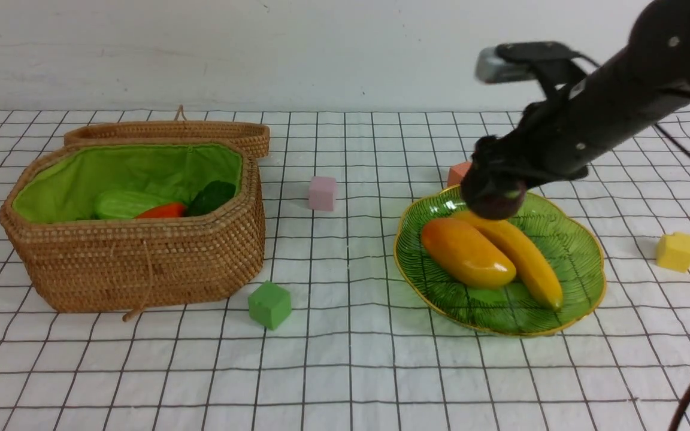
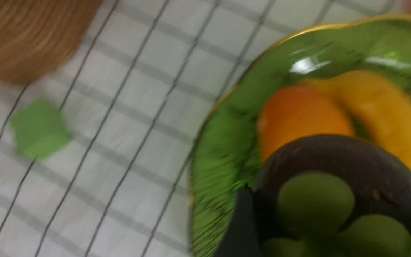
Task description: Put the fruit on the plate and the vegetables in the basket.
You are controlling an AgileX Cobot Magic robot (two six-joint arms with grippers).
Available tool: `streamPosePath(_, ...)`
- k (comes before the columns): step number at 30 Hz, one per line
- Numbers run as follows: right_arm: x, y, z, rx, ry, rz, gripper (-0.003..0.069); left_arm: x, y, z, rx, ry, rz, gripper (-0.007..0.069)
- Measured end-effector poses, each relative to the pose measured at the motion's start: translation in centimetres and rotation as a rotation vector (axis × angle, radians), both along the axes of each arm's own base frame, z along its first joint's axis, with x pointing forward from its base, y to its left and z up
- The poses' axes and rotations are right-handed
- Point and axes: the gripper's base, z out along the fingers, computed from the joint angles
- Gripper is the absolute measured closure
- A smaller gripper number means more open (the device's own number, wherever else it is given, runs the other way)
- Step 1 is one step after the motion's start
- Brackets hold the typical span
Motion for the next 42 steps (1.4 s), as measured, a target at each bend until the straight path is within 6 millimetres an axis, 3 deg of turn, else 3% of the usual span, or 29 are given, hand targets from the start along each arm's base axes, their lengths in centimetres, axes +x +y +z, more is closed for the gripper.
streamPosePath(4,2.7,-4.1,-2.5,0.056,0.018,-0.214,0.0077,0.0,0.0,0.0,0.000,0.000,0.000,0.0475)
streamPosePath(7,3.8,-5.6,-5.2,0.078,0.078,-0.279,0.0077,0.0,0.0,0.0,0.000,0.000,0.000,0.0472)
streamPosePath(12,4.7,-5.7,-8.4,0.111,0.151,-0.289,0.0077,0.0,0.0,0.0,0.000,0.000,0.000,0.0466)
streamPosePath(18,4.6,-5.6,-7.7,0.120,0.136,-0.290,0.0057,0.0,0.0,0.0,0.000,0.000,0.000,0.0459)
streamPosePath(19,4.3,-5.6,-6.7,0.124,0.125,-0.283,0.0013,0.0,0.0,0.0,0.000,0.000,0.000,0.0459)
streamPosePath(22,3.5,-5.8,-4.8,0.131,0.108,-0.273,-0.0020,0.0,0.0,0.0,0.000,0.000,0.000,0.0457)
streamPosePath(27,0.8,-7.0,0.4,0.146,0.065,-0.261,0.0001,0.0,0.0,0.0,0.000,0.000,0.000,0.0451)
streamPosePath(32,-4.4,-8.0,7.5,0.148,-0.021,-0.234,0.0123,0.0,0.0,0.0,0.000,0.000,0.000,0.0443)
streamPosePath(33,-4.4,-8.0,7.5,0.146,-0.014,-0.231,0.0129,0.0,0.0,0.0,0.000,0.000,0.000,0.0442)
streamPosePath(34,-6.9,-7.9,9.6,0.135,-0.017,-0.199,0.0189,0.0,0.0,0.0,0.000,0.000,0.000,0.0442)
streamPosePath(38,-11.3,-7.6,11.8,0.086,0.028,-0.139,0.0333,0.0,0.0,0.0,0.000,0.000,0.000,0.0442)
streamPosePath(42,-14.3,-7.8,12.3,0.041,0.038,-0.131,0.0501,0.0,0.0,0.0,0.000,0.000,0.000,0.0439)
